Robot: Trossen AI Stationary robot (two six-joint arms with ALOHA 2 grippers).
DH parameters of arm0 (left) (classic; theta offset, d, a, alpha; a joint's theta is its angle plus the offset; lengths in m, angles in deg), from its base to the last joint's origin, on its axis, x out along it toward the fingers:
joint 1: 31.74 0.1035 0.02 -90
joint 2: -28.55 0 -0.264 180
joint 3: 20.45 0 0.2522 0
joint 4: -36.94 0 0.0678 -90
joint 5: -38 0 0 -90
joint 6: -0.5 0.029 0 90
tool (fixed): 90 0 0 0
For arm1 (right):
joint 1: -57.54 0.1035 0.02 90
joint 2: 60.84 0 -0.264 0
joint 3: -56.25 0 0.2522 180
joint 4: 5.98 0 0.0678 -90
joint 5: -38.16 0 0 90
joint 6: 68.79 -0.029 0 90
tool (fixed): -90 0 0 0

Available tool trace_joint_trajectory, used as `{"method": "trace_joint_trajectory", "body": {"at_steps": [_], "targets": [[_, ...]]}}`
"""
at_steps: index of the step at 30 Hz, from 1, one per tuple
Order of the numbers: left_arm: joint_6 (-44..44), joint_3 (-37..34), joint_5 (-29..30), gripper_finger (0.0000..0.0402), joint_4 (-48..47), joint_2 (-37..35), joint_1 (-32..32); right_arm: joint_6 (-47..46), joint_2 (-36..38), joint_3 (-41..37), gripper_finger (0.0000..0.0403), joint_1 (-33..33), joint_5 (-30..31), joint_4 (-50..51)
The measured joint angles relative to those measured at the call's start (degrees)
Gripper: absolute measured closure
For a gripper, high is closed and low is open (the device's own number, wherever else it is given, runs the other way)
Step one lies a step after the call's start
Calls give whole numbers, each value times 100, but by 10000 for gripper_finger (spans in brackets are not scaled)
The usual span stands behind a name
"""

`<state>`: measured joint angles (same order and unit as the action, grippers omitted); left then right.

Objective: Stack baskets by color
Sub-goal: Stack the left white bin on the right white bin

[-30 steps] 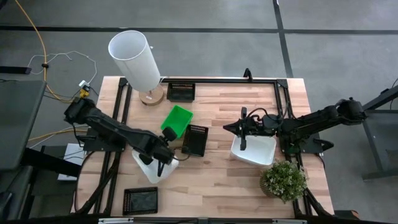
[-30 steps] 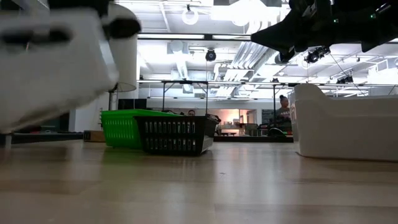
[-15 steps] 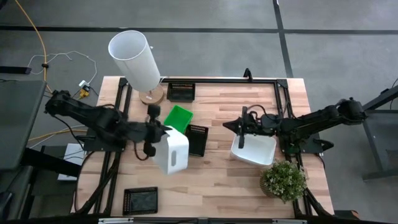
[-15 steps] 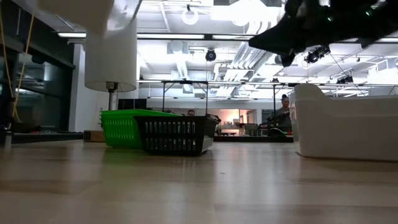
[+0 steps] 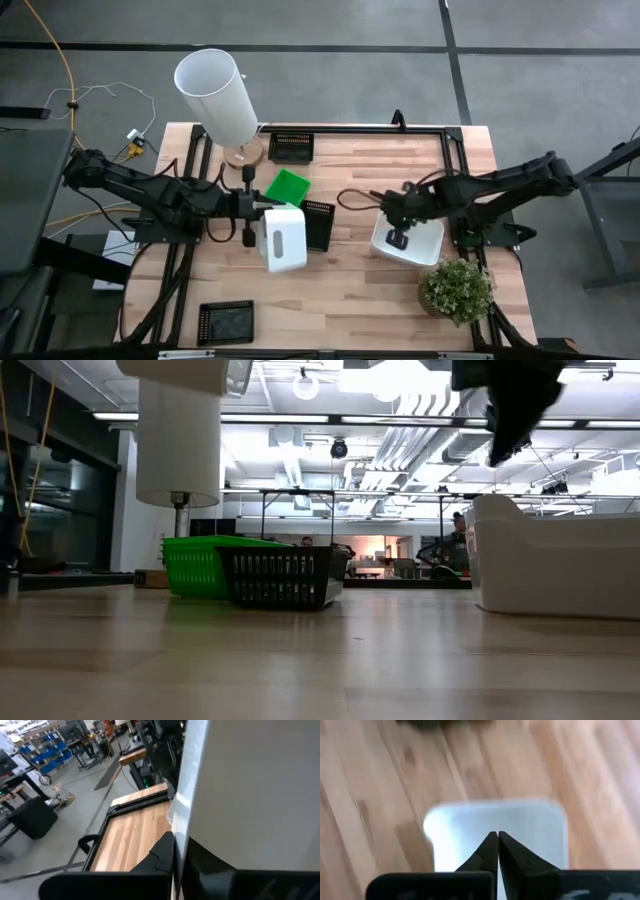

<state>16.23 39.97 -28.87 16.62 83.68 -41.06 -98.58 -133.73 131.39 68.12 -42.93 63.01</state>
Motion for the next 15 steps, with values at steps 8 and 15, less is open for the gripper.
{"method": "trace_joint_trajectory", "body": {"at_steps": [8, 15], "targets": [[104, -24, -26, 401, 86, 4, 9, -151, -836, -144, 403, -32, -233, 500], [-7, -24, -19, 401, 40, 4, 9, 749, -1517, -146, 403, -528, 458, 312]]}}
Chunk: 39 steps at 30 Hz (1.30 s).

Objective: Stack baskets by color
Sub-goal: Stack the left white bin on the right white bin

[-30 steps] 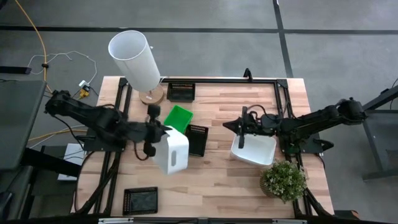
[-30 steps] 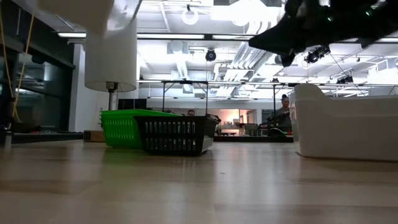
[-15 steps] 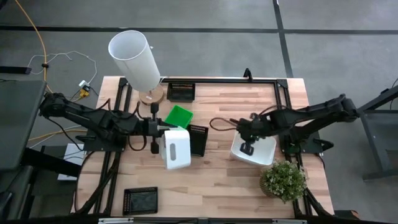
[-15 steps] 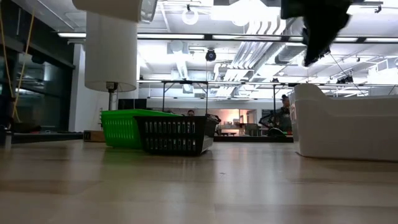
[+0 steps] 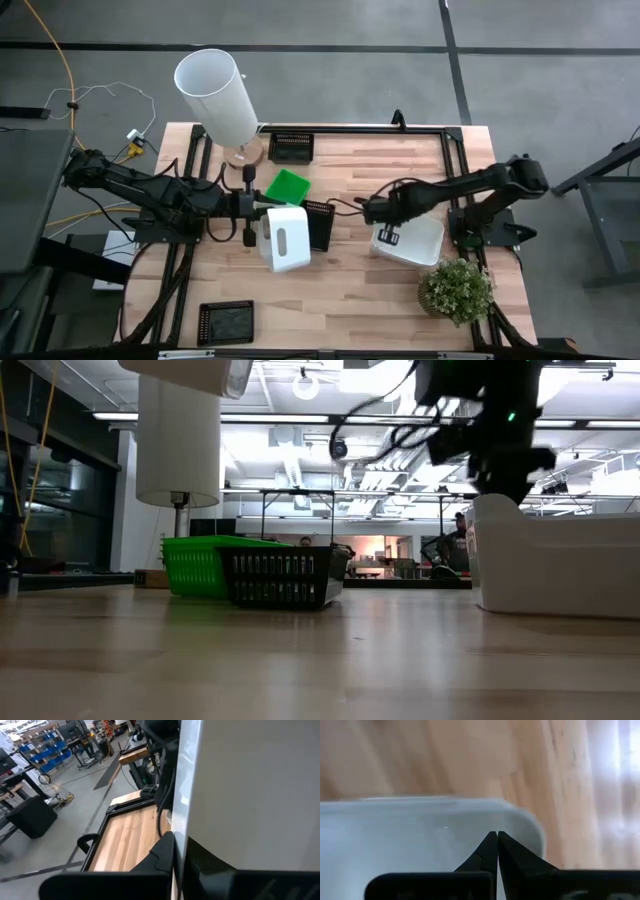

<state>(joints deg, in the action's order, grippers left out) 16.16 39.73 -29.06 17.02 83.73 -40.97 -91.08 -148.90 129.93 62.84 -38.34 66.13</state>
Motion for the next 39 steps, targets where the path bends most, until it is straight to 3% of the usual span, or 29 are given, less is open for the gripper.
{"method": "trace_joint_trajectory", "body": {"at_steps": [4, 12, 16, 22, 27, 29, 32, 35, 39], "targets": [[-9, 0, 2, 401, -4, 0, -4, 640, -274, -2, 403, -285, 298, -287], [-55, 0, 7, 401, -4, 2, -4, 2705, -381, 0, 403, -315, 570, -2075], [-74, 2, 19, 401, -4, 2, -4, 3020, -381, 4, 403, -292, 517, -2454], [-70, 2, 148, 401, 1, 2, -4, 2571, 61, 2, 403, -291, 564, -1679], [-73, 2, 310, 401, 3, 2, -4, 2007, 1072, 1, 403, -262, 676, -1099], [-158, 2, 326, 401, 1, 2, -4, 1652, 1567, -82, 403, -158, 1080, -844], [-322, 2, 328, 401, 3, 2, 25, 760, 2385, -431, 403, 27, 1725, -304], [-409, 5, 328, 401, 46, 55, 98, -101, 3072, -971, 403, 88, 1800, 142], [-501, 9, 302, 401, 344, 366, 314, -581, 3682, -1567, 403, 152, 1898, -183]]}}
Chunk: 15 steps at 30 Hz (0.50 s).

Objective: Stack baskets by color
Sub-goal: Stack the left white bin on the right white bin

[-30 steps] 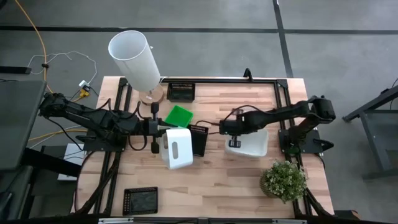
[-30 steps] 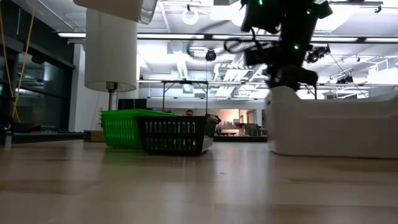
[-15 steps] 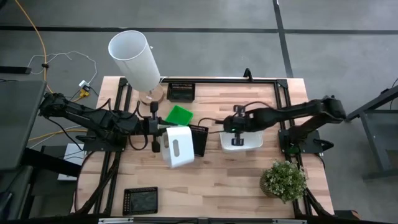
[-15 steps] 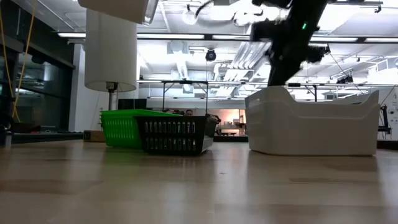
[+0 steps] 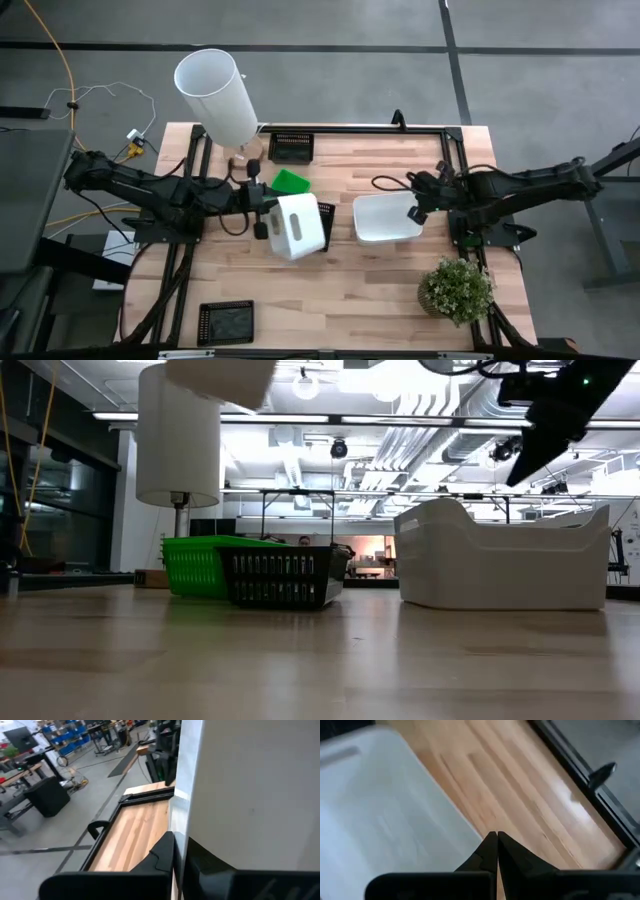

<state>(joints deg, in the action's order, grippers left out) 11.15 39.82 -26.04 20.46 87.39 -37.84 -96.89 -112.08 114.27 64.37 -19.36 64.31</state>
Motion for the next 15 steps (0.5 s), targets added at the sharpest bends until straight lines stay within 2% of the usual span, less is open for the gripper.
{"method": "trace_joint_trajectory", "body": {"at_steps": [4, 9, 15], "targets": [[-68, 2, -205, 401, 233, 368, 224, 31, 304, -249, 403, -4, 309, -660], [-211, 56, -234, 401, 798, 841, 433, 317, 401, -140, 403, -1, 1027, -998], [167, 1138, -265, 401, 627, 1905, 662, 574, 499, 248, 403, -4, 2125, -1158]]}}
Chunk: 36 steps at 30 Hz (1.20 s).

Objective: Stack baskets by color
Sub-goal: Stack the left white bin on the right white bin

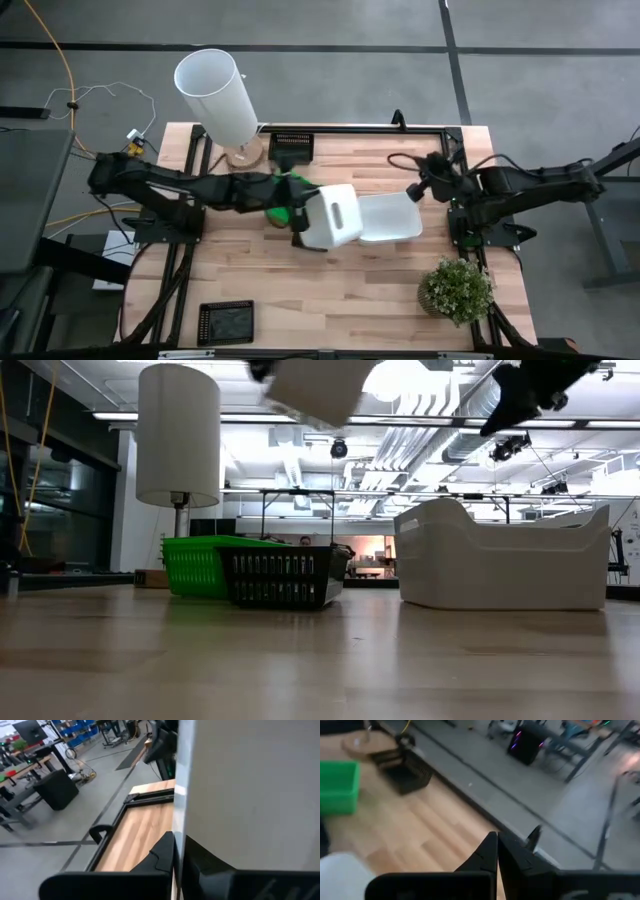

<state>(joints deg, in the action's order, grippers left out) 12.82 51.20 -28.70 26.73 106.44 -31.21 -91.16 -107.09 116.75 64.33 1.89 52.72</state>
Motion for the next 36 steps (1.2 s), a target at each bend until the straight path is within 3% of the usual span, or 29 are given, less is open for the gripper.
{"method": "trace_joint_trajectory", "body": {"at_steps": [8, 19, 27, 36], "targets": [[135, 1916, -859, 401, -109, 1821, 440, 183, 114, 360, 403, -2, 747, -27], [-640, 3791, -810, 401, -1342, 3596, 916, -9, 299, 434, 403, -13, 972, -2], [-721, 4765, -743, 401, -2817, 4214, 963, -334, 286, 434, 403, -13, 897, 283], [-730, 4887, -1082, 401, -3411, 4239, 1041, -821, 284, 434, 403, -13, 884, 813]]}}
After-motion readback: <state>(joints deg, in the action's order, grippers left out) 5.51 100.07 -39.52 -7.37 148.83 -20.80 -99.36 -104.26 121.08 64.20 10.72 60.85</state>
